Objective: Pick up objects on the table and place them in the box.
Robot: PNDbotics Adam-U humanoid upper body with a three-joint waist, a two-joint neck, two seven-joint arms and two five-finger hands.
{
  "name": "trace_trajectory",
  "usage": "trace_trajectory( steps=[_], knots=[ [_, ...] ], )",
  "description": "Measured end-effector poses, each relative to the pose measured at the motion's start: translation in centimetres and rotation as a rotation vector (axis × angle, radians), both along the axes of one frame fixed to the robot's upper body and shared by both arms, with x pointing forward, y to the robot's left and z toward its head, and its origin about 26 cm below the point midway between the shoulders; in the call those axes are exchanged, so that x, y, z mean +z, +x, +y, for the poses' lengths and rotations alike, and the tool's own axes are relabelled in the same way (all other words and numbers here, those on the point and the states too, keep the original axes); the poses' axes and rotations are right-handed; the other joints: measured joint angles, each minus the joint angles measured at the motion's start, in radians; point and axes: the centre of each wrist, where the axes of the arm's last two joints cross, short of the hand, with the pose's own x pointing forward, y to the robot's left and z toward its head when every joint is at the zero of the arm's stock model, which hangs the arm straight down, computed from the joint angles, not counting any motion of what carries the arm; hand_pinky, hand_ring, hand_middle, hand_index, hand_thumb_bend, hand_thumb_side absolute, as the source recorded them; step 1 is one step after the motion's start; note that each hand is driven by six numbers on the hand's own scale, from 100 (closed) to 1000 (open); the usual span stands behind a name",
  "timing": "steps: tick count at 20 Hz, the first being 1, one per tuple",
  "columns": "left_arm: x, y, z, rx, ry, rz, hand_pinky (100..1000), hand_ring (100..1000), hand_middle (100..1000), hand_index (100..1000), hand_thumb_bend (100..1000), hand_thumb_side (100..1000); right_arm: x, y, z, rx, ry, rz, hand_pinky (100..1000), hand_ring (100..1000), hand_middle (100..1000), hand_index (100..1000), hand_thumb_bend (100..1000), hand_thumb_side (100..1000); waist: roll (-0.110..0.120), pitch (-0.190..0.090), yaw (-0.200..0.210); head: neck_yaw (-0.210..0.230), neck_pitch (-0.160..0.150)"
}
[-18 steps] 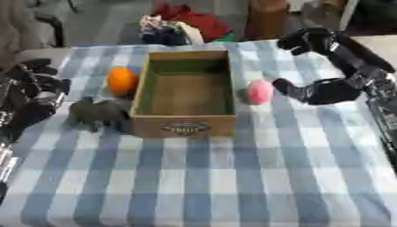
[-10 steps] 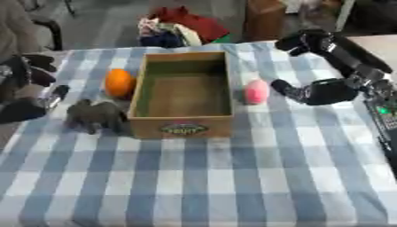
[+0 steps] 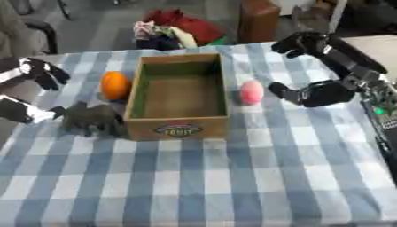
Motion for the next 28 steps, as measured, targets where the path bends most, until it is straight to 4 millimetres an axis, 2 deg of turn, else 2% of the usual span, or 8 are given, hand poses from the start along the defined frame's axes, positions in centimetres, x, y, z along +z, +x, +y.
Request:
trace_trajectory(
  steps=[5, 16, 23, 27, 28],
  knots=[
    [0.0, 1.8, -0.9, -0.035, 0.109, 0.031, 708, 665, 681, 815, 374, 100, -0.1, 0.0, 0.1, 0.011, -0.008, 0.005, 802, 819, 736, 823, 372, 259, -0.003, 0.000, -0.011, 0.001, 0.000],
    [-3.7, 5.0, -2.2, -0.019, 0.213, 0.093, 709, 669, 680, 818, 353, 100, -0.2, 0.0, 0.3, 0.019, -0.006, 0.010, 803, 813, 730, 821, 373, 261, -0.008, 0.001, -0.018, 0.001, 0.000],
    [-5.1, 6.5, -3.0, -0.042, 0.276, 0.093, 702, 647, 639, 797, 309, 100, -0.3, 0.1, 0.3, 0.024, -0.010, 0.016, 802, 810, 728, 820, 372, 261, -0.009, 0.004, -0.025, 0.002, 0.000],
    [-5.3, 6.9, -3.1, -0.053, 0.312, 0.086, 666, 559, 537, 737, 190, 100, -0.3, 0.1, 0.4, 0.024, -0.010, 0.018, 802, 810, 727, 819, 370, 262, -0.005, 0.003, -0.028, 0.002, 0.000],
    [-5.3, 6.9, -3.0, -0.053, 0.319, 0.084, 641, 506, 480, 690, 116, 100, -0.4, 0.1, 0.4, 0.024, -0.009, 0.018, 802, 810, 727, 819, 369, 261, -0.004, 0.003, -0.028, 0.002, 0.000]
  ],
)
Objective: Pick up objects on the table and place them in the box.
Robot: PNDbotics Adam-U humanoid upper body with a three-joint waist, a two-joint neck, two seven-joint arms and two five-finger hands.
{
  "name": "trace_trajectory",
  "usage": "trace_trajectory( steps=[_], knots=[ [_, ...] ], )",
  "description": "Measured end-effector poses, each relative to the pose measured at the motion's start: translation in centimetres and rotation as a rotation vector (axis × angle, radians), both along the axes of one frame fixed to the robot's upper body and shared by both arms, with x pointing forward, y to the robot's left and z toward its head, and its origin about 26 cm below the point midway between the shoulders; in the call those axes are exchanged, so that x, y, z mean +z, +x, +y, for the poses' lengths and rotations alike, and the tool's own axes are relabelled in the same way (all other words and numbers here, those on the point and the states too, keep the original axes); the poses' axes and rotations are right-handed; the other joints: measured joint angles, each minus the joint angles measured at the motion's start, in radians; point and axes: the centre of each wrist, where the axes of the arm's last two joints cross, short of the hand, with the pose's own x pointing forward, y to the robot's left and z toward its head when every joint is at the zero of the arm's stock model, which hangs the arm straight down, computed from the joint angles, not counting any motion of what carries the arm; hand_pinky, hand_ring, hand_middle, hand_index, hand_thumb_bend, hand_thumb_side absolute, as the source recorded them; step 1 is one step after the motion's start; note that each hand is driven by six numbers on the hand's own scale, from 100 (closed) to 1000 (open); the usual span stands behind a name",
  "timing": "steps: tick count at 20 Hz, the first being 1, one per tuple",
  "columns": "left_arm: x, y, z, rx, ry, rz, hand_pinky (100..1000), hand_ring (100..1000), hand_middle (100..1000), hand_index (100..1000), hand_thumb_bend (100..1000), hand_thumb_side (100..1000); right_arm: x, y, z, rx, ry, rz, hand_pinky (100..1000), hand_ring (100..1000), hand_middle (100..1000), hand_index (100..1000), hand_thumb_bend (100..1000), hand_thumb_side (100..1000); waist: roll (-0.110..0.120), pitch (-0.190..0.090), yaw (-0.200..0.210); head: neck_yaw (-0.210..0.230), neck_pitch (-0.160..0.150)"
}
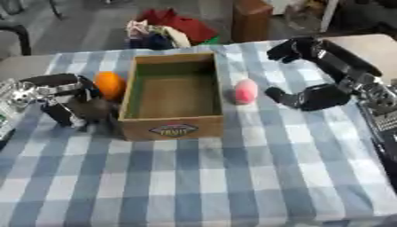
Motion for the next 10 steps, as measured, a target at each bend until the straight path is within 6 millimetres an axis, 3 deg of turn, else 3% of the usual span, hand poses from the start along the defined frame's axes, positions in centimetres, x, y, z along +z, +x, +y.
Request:
trace_trajectory(
  steps=[5, 10],
  knots=[
    [-0.1, 0.0, -0.1, 0.009, -0.004, -0.033, 586, 389, 346, 550, 100, 100, -0.1, 0.0, 0.1, 0.002, 0.004, 0.001, 802, 809, 727, 815, 367, 263, 0.001, -0.001, 0.001, 0.000, 0.000],
    [1.1, 0.1, -0.1, 0.029, -0.041, -0.108, 573, 360, 317, 518, 100, 112, -0.1, 0.0, 0.1, 0.001, 0.004, 0.003, 802, 809, 727, 815, 368, 263, 0.001, -0.001, 0.002, -0.001, 0.000]
  ],
)
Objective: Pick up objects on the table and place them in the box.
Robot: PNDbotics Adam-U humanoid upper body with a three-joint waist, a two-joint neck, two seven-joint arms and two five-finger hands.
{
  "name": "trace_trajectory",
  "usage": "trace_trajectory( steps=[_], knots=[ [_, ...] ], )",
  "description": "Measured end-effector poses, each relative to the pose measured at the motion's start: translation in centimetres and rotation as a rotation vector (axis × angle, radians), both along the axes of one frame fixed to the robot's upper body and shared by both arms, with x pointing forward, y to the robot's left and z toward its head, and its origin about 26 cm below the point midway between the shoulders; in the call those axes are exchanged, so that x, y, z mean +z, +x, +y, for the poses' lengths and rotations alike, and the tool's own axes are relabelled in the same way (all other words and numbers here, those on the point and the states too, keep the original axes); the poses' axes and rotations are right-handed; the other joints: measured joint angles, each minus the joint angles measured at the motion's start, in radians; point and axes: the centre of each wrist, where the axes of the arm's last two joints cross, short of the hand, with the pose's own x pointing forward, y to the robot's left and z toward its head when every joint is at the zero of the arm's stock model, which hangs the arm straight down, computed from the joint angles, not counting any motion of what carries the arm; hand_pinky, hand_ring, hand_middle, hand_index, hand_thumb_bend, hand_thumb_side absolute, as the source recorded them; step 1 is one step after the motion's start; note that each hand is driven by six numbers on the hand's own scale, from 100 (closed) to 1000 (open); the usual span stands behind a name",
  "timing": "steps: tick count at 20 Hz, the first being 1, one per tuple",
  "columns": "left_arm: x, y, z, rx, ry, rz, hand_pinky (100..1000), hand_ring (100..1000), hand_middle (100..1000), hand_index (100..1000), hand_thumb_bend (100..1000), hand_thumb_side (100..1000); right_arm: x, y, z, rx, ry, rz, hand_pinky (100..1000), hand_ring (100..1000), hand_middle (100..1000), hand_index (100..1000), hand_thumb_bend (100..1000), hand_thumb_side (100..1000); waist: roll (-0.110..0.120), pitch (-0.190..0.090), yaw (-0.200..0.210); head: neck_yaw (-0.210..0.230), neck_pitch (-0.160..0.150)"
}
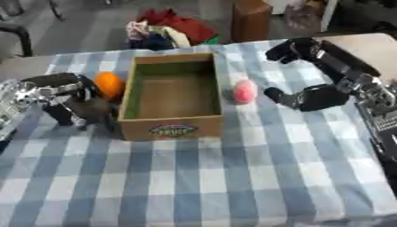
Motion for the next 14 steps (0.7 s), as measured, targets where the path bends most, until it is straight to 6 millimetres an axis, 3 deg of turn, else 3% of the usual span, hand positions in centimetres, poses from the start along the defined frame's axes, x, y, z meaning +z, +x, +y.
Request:
trace_trajectory(
  steps=[8, 9, 12, 14],
  knots=[
    [5.8, 0.9, -2.3, -0.048, -0.035, -0.174, 588, 386, 342, 545, 100, 100, -0.2, 0.0, 0.0, 0.003, -0.002, 0.008, 802, 810, 726, 815, 368, 263, 0.004, -0.007, -0.019, 0.005, 0.000],
    [6.1, 1.0, -2.4, -0.051, -0.032, -0.177, 609, 432, 393, 602, 126, 100, -0.3, 0.0, 0.0, 0.003, -0.003, 0.008, 802, 810, 727, 815, 368, 263, 0.006, -0.007, -0.021, 0.005, 0.000],
    [6.0, 1.0, -2.5, -0.058, 0.002, -0.124, 682, 622, 613, 777, 331, 100, -0.3, 0.1, 0.1, 0.005, -0.001, 0.010, 801, 809, 726, 815, 370, 263, 0.006, -0.008, -0.020, 0.005, 0.000],
    [5.4, 1.0, -2.1, -0.045, 0.031, -0.065, 713, 690, 703, 819, 435, 100, -0.4, 0.1, 0.1, 0.005, 0.000, 0.013, 802, 810, 726, 815, 370, 264, 0.006, -0.009, -0.013, 0.003, 0.000]
  ],
)
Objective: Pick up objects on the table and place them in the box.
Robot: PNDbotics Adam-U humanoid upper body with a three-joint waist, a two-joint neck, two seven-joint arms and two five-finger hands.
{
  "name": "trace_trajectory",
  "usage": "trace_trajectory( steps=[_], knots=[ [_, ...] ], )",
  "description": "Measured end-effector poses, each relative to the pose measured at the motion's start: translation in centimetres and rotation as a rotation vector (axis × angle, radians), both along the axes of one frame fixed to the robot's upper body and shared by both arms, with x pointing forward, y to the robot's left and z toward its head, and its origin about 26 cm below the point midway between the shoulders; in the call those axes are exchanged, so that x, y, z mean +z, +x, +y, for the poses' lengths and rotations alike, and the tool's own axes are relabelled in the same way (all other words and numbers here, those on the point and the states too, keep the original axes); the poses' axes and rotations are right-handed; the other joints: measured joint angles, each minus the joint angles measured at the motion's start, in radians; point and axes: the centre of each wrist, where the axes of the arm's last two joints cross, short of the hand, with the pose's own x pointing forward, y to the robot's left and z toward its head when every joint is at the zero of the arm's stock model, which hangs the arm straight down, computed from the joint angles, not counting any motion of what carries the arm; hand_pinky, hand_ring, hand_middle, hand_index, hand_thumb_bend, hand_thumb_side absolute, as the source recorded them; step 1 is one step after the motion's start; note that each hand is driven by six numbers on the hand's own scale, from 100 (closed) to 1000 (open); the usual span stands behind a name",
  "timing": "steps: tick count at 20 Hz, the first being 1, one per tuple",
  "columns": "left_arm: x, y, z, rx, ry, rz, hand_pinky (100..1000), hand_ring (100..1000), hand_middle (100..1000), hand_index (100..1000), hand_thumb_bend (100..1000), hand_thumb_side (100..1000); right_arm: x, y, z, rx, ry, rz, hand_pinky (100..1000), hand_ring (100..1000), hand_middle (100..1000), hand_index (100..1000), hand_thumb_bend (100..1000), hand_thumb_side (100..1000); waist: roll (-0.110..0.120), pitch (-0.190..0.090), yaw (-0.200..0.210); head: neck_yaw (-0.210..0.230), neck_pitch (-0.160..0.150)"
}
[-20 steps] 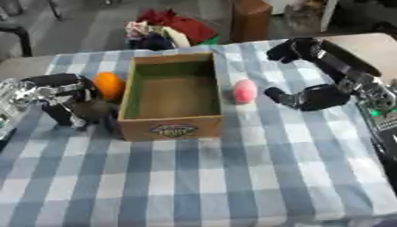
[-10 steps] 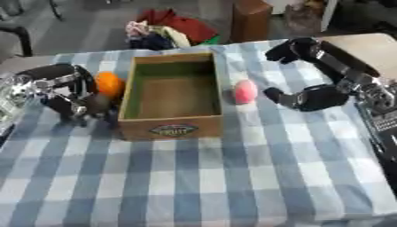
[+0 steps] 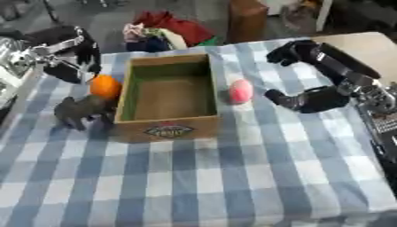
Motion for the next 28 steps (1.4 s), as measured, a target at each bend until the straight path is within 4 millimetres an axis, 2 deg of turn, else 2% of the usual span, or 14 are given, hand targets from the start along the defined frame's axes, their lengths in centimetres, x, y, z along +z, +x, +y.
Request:
trace_trajectory(
  steps=[4, 5, 6, 12, 15, 16, 19, 21, 24, 28],
  knots=[
    [-1.8, -0.2, 1.6, 0.065, 0.044, 0.102, 722, 711, 736, 824, 449, 100, -0.1, 0.0, 0.0, -0.001, 0.001, 0.004, 801, 809, 726, 815, 370, 264, 0.000, -0.001, 0.010, -0.004, 0.000],
    [-2.3, -0.3, 1.9, 0.080, 0.051, 0.124, 725, 717, 744, 827, 487, 100, -0.2, 0.0, 0.0, -0.001, 0.002, 0.005, 802, 810, 726, 815, 371, 264, 0.000, -0.001, 0.010, -0.005, 0.000],
    [-2.8, -0.3, 2.2, 0.095, 0.055, 0.147, 726, 719, 748, 827, 455, 100, -0.2, 0.0, 0.0, -0.002, 0.002, 0.005, 802, 810, 726, 815, 370, 265, -0.001, -0.001, 0.010, -0.006, 0.000],
    [-5.6, -0.1, 3.4, 0.169, 0.058, 0.227, 712, 699, 731, 817, 433, 100, -0.2, 0.0, 0.0, -0.002, 0.002, 0.005, 802, 810, 726, 815, 371, 266, -0.009, 0.003, 0.008, -0.007, 0.000],
    [-6.8, 0.1, 3.4, 0.189, 0.059, 0.252, 681, 642, 664, 786, 369, 100, -0.2, 0.0, 0.0, -0.002, 0.002, 0.006, 802, 810, 726, 815, 371, 266, -0.009, 0.006, 0.003, -0.007, 0.000],
    [-7.1, 0.1, 3.4, 0.194, 0.060, 0.256, 657, 595, 605, 746, 286, 100, -0.2, 0.0, 0.0, -0.002, 0.002, 0.006, 802, 810, 726, 815, 370, 266, -0.009, 0.008, 0.003, -0.006, 0.000],
    [-7.8, 0.2, 3.2, 0.205, 0.065, 0.240, 608, 481, 472, 636, 147, 100, -0.3, 0.1, 0.0, -0.003, 0.002, 0.008, 802, 810, 726, 815, 371, 267, -0.010, 0.009, 0.003, -0.006, 0.000],
    [-7.9, 0.2, 3.0, 0.203, 0.055, 0.206, 595, 448, 429, 598, 138, 100, -0.3, 0.1, 0.0, -0.003, 0.002, 0.009, 802, 810, 726, 815, 371, 267, -0.012, 0.010, 0.003, -0.006, 0.000],
    [-6.9, 0.2, 2.7, 0.191, 0.021, 0.130, 597, 443, 423, 593, 154, 100, -0.3, 0.1, 0.0, -0.004, 0.002, 0.009, 802, 810, 726, 815, 371, 267, -0.013, 0.010, 0.004, -0.006, 0.000],
    [-3.2, 0.5, 0.8, 0.125, -0.044, 0.006, 602, 441, 419, 583, 183, 100, -0.3, 0.1, 0.0, 0.000, 0.001, 0.008, 803, 810, 726, 815, 371, 268, -0.013, 0.010, 0.003, -0.005, 0.000]
  ],
)
